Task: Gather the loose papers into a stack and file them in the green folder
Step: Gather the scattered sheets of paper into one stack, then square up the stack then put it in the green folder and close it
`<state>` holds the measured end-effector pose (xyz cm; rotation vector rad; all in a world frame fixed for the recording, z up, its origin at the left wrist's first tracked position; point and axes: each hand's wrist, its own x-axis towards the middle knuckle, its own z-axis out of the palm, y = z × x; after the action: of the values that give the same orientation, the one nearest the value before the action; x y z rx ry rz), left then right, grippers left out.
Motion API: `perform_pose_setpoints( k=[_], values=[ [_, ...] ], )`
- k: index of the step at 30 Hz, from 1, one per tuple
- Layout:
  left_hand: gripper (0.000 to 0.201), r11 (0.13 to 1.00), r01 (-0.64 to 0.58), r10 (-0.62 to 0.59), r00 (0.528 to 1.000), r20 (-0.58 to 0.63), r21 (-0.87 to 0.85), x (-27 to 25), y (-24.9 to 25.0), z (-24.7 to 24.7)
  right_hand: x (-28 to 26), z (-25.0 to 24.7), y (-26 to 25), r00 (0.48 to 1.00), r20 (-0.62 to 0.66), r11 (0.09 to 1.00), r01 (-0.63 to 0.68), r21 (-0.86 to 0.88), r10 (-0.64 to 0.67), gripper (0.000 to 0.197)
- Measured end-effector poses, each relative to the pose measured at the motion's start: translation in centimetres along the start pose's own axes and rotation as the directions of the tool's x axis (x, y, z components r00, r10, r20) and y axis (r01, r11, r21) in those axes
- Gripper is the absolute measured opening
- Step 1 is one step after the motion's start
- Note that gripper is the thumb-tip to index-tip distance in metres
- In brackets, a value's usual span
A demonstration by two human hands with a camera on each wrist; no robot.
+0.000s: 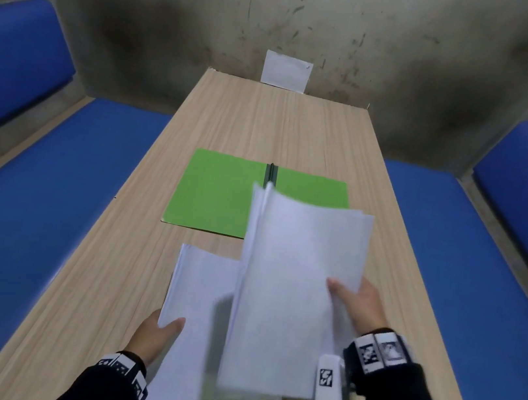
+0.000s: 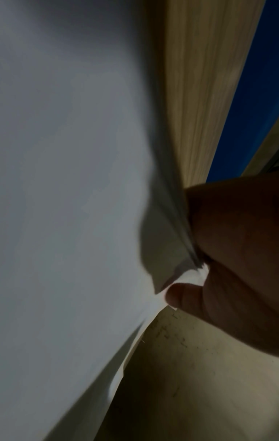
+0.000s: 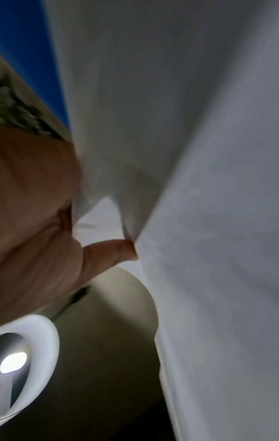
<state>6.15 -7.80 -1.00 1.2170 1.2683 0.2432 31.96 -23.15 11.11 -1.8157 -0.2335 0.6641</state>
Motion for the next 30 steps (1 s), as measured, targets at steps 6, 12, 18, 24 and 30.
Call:
perform_pose_setpoints(
  k=[6, 12, 18, 24, 30],
  values=[
    [0.086, 0.99, 0.021, -0.003, 0.992, 0.128, -0.14, 0.5, 0.2, 0.6, -0.1, 5.4, 8.4, 0.952, 0.057, 0.948, -0.294, -0.124, 0.302, 0.034],
    [0.051, 0.994, -0.028, 0.04, 0.993, 0.108, -0.107, 0.6, -1.2, 1.2, 0.1, 6.2, 10.4, 0.95, 0.067, 0.948, -0.297, -0.114, 0.306, 0.044],
    [0.028, 0.976, -0.21, 0.216, 0.962, 0.168, -0.051, -0.7, 1.7, 0.9, 0.5, 4.8, 10.5, 0.909, 0.266, 0.905, -0.377, 0.196, 0.321, 0.077],
    [0.021, 0.908, -0.38, 0.396, 0.916, 0.066, -0.178, -3.1, 7.8, 0.6, -0.5, 3.3, 3.2, 0.989, 0.133, 0.936, 0.013, 0.351, -0.063, 0.046],
    [0.063, 0.815, -0.499, 0.547, 0.831, 0.104, -0.294, -6.1, 11.4, -0.2, -3.1, 2.1, -1.0, 0.918, 0.258, 0.906, 0.193, 0.376, -0.302, 0.035]
  ],
)
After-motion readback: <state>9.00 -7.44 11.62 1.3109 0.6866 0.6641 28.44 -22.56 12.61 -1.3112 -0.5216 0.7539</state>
